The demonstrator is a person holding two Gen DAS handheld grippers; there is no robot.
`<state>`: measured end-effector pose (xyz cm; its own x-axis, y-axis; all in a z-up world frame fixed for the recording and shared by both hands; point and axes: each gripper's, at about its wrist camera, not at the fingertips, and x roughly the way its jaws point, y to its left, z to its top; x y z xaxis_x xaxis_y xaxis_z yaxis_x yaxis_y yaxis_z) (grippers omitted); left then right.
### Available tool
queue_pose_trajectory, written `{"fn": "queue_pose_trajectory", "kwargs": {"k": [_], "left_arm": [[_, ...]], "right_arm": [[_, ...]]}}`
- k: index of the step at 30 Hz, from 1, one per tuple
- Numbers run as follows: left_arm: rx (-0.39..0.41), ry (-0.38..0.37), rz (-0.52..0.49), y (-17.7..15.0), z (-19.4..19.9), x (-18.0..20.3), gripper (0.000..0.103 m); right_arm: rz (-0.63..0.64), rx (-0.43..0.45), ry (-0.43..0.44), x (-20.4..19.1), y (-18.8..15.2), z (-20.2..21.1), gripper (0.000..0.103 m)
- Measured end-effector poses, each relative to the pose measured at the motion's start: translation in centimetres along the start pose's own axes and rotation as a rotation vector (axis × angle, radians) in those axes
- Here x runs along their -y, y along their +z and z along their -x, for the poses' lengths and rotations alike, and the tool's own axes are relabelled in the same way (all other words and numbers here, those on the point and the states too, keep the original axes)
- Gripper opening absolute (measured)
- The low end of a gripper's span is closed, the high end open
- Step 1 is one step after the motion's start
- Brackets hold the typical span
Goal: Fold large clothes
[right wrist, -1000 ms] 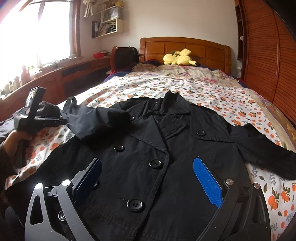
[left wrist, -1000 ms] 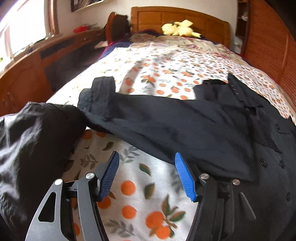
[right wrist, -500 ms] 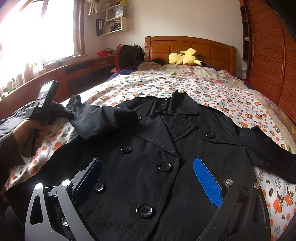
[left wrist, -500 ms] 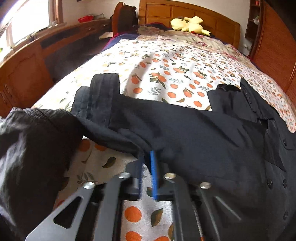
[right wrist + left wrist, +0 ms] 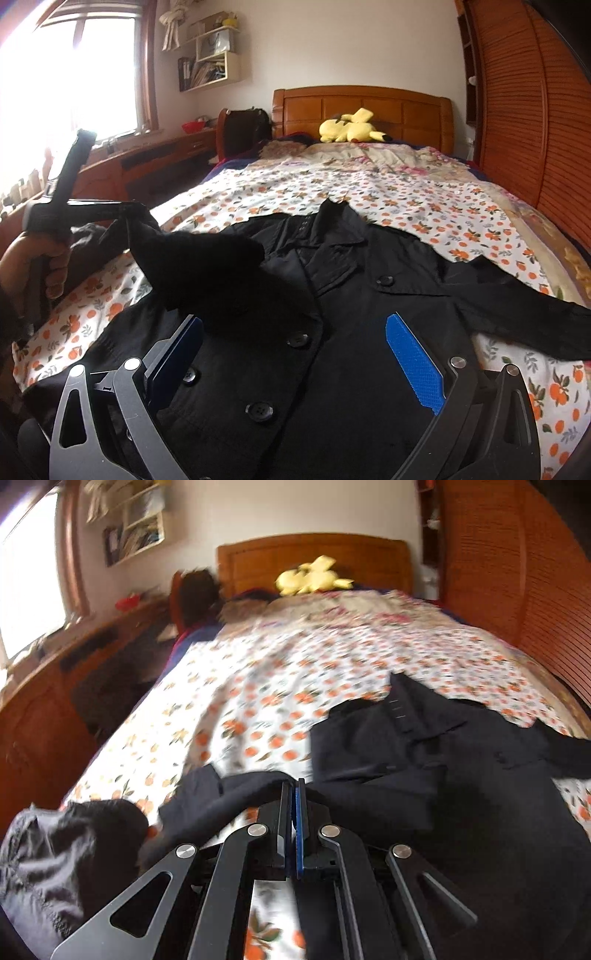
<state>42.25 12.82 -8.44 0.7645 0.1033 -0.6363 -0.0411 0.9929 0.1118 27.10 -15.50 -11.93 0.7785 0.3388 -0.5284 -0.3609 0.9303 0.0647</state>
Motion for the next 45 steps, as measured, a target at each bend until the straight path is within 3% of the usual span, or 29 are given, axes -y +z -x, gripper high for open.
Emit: {"fn": "queue_pose_trajectory", "kwargs": {"k": [6,11,20,21,24,25,36,38,40,45], "left_arm": [[0.054,-0.081,-0.08,-0.4,4.0,6.4,0.001],[0.061,-0.146,-0.121,-2.6,5.9,10.6,0.001],[0.042,-0.195,-0.149,-8.1,7.7,13.5,0.006],[0.039,-0.2,-0.154,-8.6,7.9,13.6,0.01],[0.046,-0.207,-0.157,-10.2,8.8,13.6,0.049],[0.053,-0.207,-0.155,-10.6,9.2,13.5,0.055],[0.095,-0.183,-0.066,-14.5,12.5,10.0,0.075],[0.1,-0.162,-0.057,-14.8,12.7,9.2,0.082],[0.107,-0.146,-0.039,-15.1,12.9,8.1,0.096],[0.138,-0.123,0.009,-15.7,13.6,5.5,0.1]], "right_arm": [[-0.016,0.022,-0.024,1.8,0.1,1.8,0.096],[-0.027,0.031,-0.045,3.2,-0.2,3.0,0.096],[-0.033,0.031,-0.069,4.8,-1.0,4.1,0.096],[-0.033,0.031,-0.07,4.9,-1.0,4.1,0.096],[-0.032,0.029,-0.071,4.9,-1.1,4.0,0.096],[-0.032,0.028,-0.07,4.8,-1.0,3.9,0.096],[-0.007,0.028,-0.002,1.7,-0.3,2.7,0.096],[-0.001,0.026,0.02,0.7,0.0,2.3,0.096],[0.008,0.026,0.042,-0.5,0.4,1.7,0.096],[0.031,0.027,0.087,-3.1,1.2,0.4,0.096]]}}
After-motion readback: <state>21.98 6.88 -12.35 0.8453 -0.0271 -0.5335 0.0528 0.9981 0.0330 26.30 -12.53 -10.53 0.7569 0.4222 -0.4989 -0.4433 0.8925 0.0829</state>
